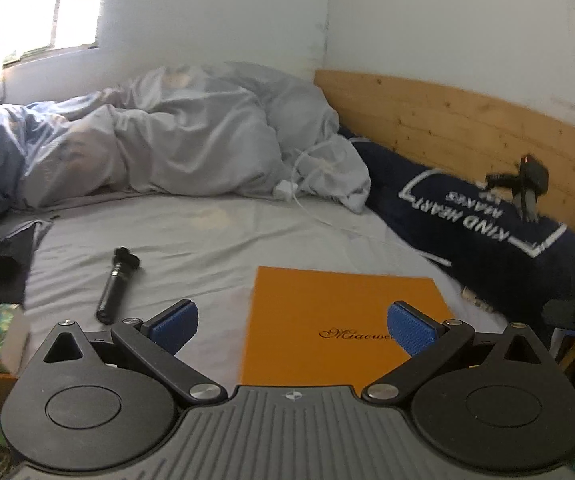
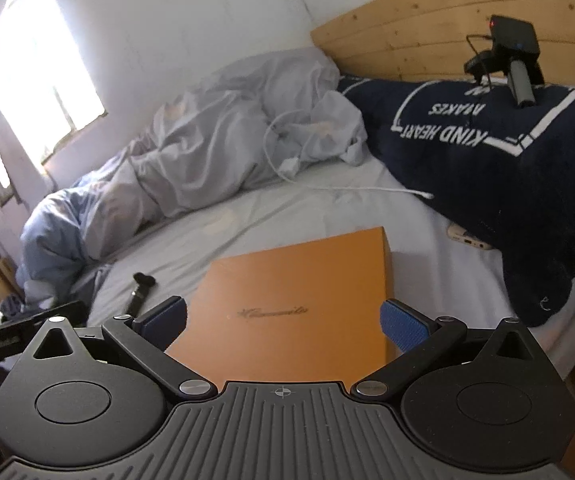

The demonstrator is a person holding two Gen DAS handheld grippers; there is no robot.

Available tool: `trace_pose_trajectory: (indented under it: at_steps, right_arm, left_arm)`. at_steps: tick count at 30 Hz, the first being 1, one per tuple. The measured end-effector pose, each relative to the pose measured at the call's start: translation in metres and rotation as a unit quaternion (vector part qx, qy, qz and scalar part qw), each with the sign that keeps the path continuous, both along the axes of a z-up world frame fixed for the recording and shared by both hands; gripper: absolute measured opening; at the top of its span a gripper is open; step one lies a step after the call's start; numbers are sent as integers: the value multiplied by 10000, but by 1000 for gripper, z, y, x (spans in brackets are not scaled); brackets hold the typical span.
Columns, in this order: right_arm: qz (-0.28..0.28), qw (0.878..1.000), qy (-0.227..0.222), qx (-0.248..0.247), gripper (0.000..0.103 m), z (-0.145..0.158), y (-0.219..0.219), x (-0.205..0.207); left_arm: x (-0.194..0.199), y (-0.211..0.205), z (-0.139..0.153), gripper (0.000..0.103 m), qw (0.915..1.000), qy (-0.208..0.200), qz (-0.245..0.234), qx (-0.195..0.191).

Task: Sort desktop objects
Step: 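Move both tools over the orange Miaoweitu lid lying on the bed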

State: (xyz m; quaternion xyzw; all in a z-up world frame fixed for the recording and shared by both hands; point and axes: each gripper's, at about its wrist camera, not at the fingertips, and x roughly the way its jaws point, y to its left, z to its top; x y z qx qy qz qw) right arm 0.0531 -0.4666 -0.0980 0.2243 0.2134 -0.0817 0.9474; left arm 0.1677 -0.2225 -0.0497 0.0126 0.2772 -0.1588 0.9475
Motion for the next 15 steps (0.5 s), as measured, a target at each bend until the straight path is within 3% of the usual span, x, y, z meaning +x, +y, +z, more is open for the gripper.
trace_pose_trajectory:
  at_steps: [5, 15]
  right_arm:
    - [-121, 9992, -17, 373, 103, -24, -20, 19]
    - [-46, 9980, 204, 601, 103, -57, -31, 53]
  left_arm:
    - [27, -11, -20, 103, 9995, 279, 79, 142]
    - [74, -22, -59, 103, 9955, 899, 134, 260]
